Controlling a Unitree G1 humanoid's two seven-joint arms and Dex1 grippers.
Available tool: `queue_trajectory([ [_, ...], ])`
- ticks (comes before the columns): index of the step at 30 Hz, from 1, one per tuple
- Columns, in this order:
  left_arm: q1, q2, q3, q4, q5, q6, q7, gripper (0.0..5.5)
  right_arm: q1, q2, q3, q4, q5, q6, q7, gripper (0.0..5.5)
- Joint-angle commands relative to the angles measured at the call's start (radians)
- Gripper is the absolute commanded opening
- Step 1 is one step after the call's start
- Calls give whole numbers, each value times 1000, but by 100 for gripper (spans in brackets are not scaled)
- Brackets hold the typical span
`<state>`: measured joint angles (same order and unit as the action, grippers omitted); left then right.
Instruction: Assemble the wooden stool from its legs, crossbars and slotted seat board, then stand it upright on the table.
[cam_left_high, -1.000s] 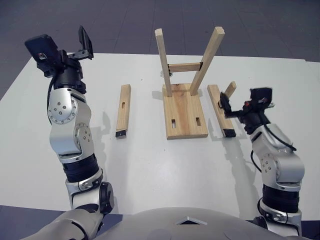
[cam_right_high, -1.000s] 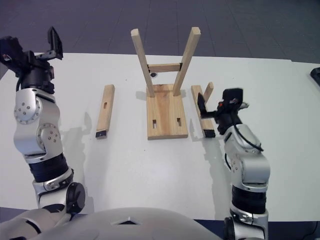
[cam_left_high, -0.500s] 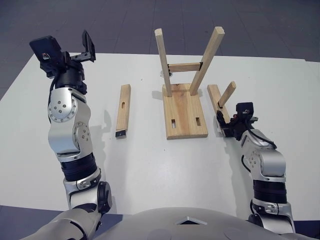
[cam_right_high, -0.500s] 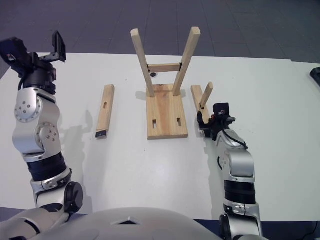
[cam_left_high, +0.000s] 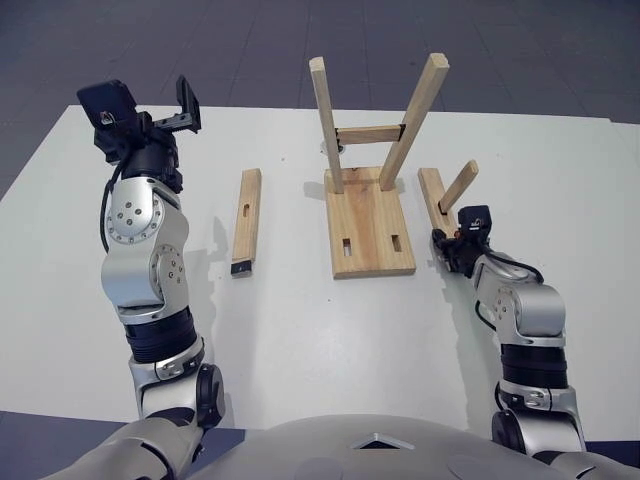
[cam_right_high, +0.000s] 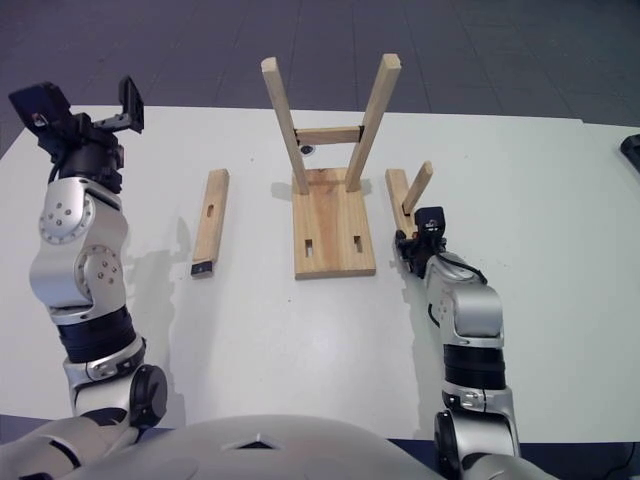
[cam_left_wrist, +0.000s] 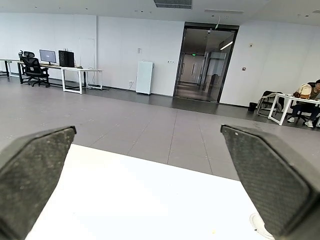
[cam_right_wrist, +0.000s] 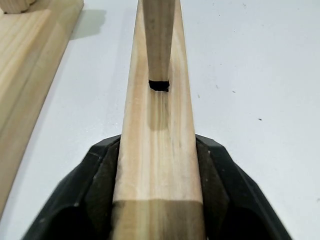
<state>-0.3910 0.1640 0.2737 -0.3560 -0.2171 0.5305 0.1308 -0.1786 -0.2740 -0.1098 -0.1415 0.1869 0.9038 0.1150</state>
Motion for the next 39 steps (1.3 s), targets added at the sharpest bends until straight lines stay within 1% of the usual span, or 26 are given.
queue_trajectory([
  [1,17,-13,0,9,7,32,15,540,-18,-1,-36,-20,31,-10,28,206],
  [4,27,-22,17,25,-3,66,31,540,-31,-7,-98,-46,60,-59,40,206],
  [7,38,-24,50,68,-20,173,47,540,-53,-11,-157,-78,98,-115,58,206],
  [10,47,-40,91,85,-77,245,30,540,-37,-10,-211,-185,164,-199,112,206],
  [11,44,-38,103,61,-124,262,-8,540,-30,-12,-241,-224,199,-223,133,206],
  [12,47,-11,75,17,-175,276,-92,540,-24,-19,-270,-258,233,-242,154,206],
  [14,48,8,36,-123,-372,334,-259,540,-31,-56,-318,-317,307,-270,213,206],
  [16,13,-18,57,-187,-552,376,-319,540,-29,-116,-349,-368,354,-295,285,206],
  [18,-37,-42,80,-176,-664,387,-314,540,-17,-138,-383,-404,398,-312,315,206],
  [21,-164,-137,80,-130,-905,378,-219,540,37,-158,-346,-477,425,-345,373,206],
  [23,-238,-165,54,-80,-998,378,-176,540,59,-163,-306,-523,444,-353,389,206],
  [25,-299,-199,28,-3,-1101,387,-111,540,90,-187,-257,-546,413,-374,412,206],
  [27,-326,-207,2,35,-1169,388,-72,540,108,-193,-227,-545,397,-398,426,206],
  [31,-322,-182,-32,54,-1228,377,-43,540,115,-188,-181,-556,403,-424,430,206],
  [36,-307,-149,-80,73,-1206,373,-28,540,128,-195,-143,-568,415,-431,438,206],
  [39,-303,-142,-85,102,-1209,358,-12,540,141,-202,-120,-579,415,-432,443,206],
])
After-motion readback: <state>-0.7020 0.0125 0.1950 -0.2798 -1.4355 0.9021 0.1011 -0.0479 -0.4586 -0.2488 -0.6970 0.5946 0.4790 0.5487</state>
